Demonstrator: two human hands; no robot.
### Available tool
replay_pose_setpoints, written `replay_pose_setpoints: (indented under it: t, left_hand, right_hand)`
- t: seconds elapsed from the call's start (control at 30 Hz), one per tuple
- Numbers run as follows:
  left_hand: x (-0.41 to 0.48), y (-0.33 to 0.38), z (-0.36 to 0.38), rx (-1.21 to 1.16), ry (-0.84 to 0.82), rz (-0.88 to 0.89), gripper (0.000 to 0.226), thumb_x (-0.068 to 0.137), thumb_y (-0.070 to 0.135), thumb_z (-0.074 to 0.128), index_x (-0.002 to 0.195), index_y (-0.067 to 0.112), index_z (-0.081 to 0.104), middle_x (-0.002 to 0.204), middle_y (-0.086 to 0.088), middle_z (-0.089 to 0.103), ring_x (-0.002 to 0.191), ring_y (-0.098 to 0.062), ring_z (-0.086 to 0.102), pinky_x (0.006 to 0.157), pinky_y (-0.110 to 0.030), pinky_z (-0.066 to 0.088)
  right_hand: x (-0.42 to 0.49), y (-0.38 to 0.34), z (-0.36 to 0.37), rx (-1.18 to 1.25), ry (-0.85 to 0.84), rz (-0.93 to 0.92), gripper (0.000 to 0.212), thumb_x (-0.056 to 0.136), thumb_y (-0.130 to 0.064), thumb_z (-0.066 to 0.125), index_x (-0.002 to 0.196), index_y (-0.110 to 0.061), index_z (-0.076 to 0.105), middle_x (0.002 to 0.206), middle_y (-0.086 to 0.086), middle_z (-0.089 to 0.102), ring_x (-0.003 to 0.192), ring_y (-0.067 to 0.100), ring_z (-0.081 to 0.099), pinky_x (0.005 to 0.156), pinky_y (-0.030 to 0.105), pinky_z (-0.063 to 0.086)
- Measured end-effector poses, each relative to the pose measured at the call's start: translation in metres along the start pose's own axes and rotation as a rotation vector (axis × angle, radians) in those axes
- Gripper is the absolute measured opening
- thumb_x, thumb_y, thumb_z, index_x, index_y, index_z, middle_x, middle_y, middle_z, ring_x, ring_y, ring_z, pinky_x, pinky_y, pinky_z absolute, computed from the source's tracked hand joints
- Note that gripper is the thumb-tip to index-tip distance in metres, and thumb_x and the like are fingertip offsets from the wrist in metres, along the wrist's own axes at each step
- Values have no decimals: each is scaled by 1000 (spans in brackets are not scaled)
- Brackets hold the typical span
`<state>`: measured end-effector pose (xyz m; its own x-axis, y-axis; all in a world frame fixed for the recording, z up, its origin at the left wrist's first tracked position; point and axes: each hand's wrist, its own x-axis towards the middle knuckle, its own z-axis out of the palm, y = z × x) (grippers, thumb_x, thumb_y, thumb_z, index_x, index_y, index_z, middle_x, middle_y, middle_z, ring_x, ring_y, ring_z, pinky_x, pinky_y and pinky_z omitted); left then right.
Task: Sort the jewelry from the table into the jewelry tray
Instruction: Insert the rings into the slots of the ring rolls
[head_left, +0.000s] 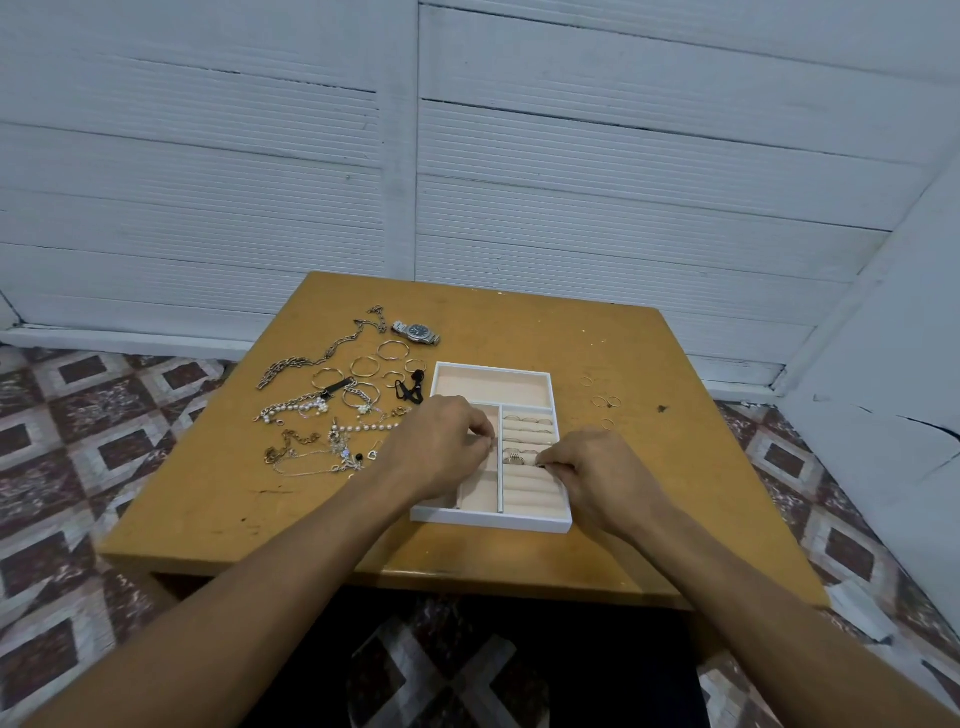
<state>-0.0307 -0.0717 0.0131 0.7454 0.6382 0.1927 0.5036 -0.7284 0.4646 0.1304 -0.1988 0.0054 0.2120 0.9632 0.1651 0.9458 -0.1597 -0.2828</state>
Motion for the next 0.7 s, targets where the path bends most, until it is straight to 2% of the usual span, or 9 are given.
replay_pose_setpoints:
  t: [0.17, 0.23, 0.33, 0.4, 0.53, 0.6, 0.7]
  left_hand:
    - [4, 0, 6, 19, 6, 37, 22, 87, 24, 56, 99, 25, 74, 105, 3, 69, 101, -15, 57, 86, -33, 48]
    - [8, 2, 9, 19, 11, 55, 21, 87, 25, 57, 100, 24, 73, 107, 1, 68, 106, -18, 55, 88, -37, 47]
    - [16, 7, 12, 21, 0, 73, 22, 88, 26, 56, 103, 22, 72, 111, 0, 66, 110, -19, 51, 91, -39, 45]
    - [21, 11, 14, 24, -8, 90, 23, 88, 25, 56, 105, 22, 71, 114, -1, 65, 112, -20, 49, 93, -39, 44]
    - [31, 17, 18, 27, -22, 124, 24, 88, 24, 57, 108, 21, 69, 118, 0, 61, 117, -19, 45, 96, -35, 41]
    - [36, 19, 23, 22, -12, 137, 24, 88, 23, 58, 108, 21, 70, 122, 1, 58, 121, -17, 42, 97, -31, 36]
    - [50, 24, 34, 21, -18, 141, 23, 89, 25, 57, 107, 22, 71, 127, -1, 54, 126, -19, 39, 102, -35, 34]
  right_hand:
    - [3, 0, -2, -29, 2, 20, 23, 94, -22, 58, 111, -20, 73, 101, -3, 60, 108, 19, 49, 77, 18, 28]
    - [5, -1, -4, -37, -18, 21, 23, 94, -22, 58, 112, -20, 72, 103, -2, 63, 107, 19, 49, 75, 17, 25]
    - [5, -1, -3, -32, -27, 30, 22, 94, -22, 58, 111, -21, 73, 105, -1, 66, 106, 19, 50, 79, 20, 31]
    - [5, 0, -3, 12, -36, 69, 21, 93, -22, 59, 109, -23, 73, 99, -3, 63, 102, 16, 49, 80, 23, 35]
    - [3, 8, -9, 250, -3, 178, 20, 88, -14, 64, 105, -20, 72, 83, -12, 60, 75, 5, 53, 65, 12, 39]
    - [3, 18, -14, 296, 25, 241, 21, 86, -9, 61, 103, -18, 71, 82, -14, 61, 71, 4, 56, 61, 9, 39]
    - [6, 38, -19, 286, 59, 318, 21, 87, -9, 61, 101, -23, 70, 84, -15, 60, 72, 5, 56, 59, 9, 38]
